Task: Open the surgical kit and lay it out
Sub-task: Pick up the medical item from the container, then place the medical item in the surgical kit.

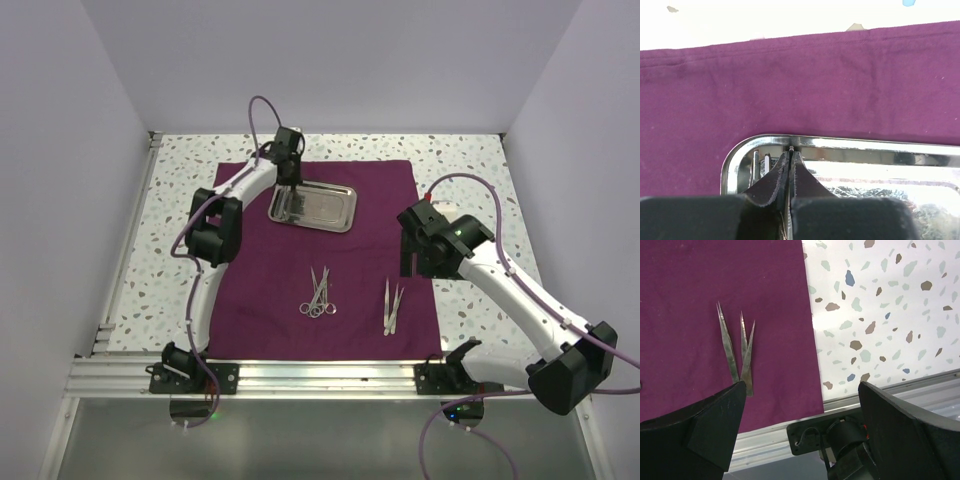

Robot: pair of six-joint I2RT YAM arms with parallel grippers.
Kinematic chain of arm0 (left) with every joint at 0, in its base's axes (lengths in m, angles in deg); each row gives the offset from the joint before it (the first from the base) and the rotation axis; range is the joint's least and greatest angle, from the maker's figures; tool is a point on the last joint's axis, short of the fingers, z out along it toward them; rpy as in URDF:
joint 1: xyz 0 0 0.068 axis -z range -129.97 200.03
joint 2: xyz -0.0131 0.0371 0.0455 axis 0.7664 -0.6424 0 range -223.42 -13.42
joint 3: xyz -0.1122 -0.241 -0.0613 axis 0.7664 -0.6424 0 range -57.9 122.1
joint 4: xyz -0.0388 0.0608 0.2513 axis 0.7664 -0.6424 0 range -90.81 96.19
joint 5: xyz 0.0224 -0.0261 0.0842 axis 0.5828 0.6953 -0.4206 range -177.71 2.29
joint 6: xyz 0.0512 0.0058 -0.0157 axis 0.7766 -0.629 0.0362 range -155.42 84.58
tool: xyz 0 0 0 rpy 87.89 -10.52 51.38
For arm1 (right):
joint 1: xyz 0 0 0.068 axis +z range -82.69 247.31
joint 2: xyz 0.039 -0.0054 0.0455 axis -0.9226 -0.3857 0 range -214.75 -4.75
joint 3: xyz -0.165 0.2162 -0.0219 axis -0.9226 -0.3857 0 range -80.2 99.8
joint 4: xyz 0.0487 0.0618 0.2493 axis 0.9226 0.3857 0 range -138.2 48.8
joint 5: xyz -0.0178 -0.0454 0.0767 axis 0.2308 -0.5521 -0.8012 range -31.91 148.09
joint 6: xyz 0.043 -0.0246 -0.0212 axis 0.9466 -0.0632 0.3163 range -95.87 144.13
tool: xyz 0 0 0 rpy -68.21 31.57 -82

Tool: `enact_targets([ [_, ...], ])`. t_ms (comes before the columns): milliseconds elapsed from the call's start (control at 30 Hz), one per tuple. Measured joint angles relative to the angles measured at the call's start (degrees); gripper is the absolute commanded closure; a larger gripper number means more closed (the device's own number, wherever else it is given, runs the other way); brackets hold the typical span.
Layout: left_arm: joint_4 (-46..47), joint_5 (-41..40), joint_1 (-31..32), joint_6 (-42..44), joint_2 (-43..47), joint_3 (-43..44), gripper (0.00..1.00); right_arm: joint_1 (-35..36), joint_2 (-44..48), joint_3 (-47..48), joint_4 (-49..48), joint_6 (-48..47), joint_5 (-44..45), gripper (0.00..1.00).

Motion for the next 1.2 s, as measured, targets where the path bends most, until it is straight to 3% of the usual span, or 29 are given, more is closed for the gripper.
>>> enact_targets([
  [433,-1.62,6.43,-1.27,-1.81,-0.35,2.67,1.00,0.00,0.04,-0.20,-1.90,-0.42,-1.55,0.02],
  [667,-2.73,9.33,-1.57,-2.75,9.64,-0.17,1.00,0.00,1.51,-1.90,-3.76,-1.03,-2.73,0.02],
  [800,-1.73,9.44,-1.66,-2.71,22.01,-9.14,1.00,0.00,2.64,-2.99,-4.98,-1.25,-3.63,0.02],
  [1000,0.96,6.56,-1.20,-2.71,42.66,-34.75,1.00,0.00,3.96,-4.72,-6.78,-1.66,-5.03,0.02],
  [1200,0.61,3.52,0.96,-3.82,52.41,-55.91,1.00,0.00,4.63,-6.54,-8.00,-1.95,-6.45,0.02],
])
